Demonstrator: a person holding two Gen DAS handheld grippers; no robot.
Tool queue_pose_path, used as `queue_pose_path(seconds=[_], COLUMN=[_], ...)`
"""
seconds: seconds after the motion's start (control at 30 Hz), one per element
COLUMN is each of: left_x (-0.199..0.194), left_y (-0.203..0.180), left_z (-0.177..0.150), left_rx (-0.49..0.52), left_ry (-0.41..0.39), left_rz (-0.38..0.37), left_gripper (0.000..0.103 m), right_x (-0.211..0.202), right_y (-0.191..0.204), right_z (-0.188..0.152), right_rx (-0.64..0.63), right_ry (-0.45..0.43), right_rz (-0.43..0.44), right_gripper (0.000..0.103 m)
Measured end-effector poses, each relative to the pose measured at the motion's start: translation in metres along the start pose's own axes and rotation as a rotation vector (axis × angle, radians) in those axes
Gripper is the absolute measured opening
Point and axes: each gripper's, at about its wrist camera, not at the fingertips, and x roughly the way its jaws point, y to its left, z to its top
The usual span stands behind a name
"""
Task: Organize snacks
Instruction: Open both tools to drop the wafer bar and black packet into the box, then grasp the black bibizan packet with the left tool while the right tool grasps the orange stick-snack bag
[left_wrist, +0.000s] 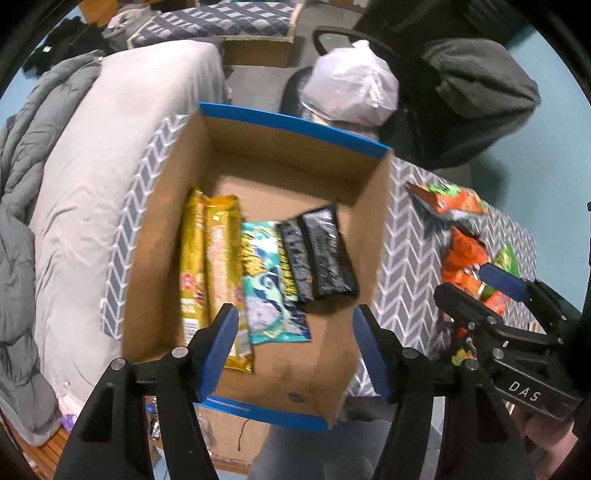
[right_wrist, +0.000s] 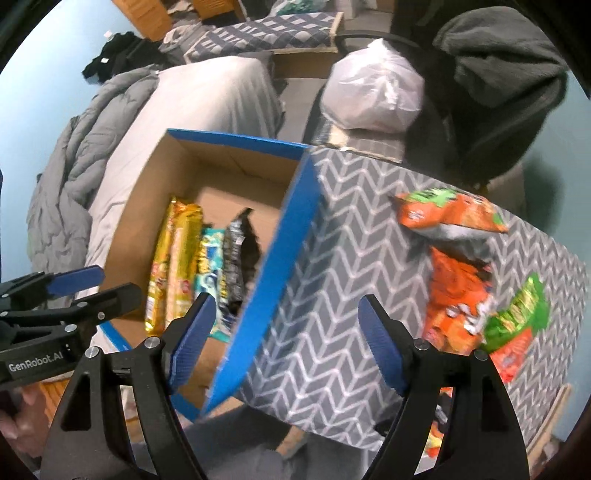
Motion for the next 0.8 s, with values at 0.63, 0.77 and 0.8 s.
queue_pose_path(seconds=[0.63, 0.77, 0.8], left_x=[0.027, 0.036, 0.038], left_y=[-0.127, -0.15, -0.156], left_z=[-0.025, -0.03, -0.032], left_rx=[0.302, 0.356, 0.369], left_ry=[0.082, 0.103, 0.107], left_rz=[-0.04, -0.045, -0.045], left_gripper=[0.071, 0.071, 0.071], right_x=[-0.045, -0.052, -0.053], right_y=[-0.126, -0.149, -0.156], right_z=[-0.087, -0.106, -0.112], right_rx=[0.221, 0.249, 0.256], right_ry=[0.007, 0.009, 0.01], right_rz=[-0.058, -0.072, -0.075], right_gripper=[0.08, 0.08, 0.08])
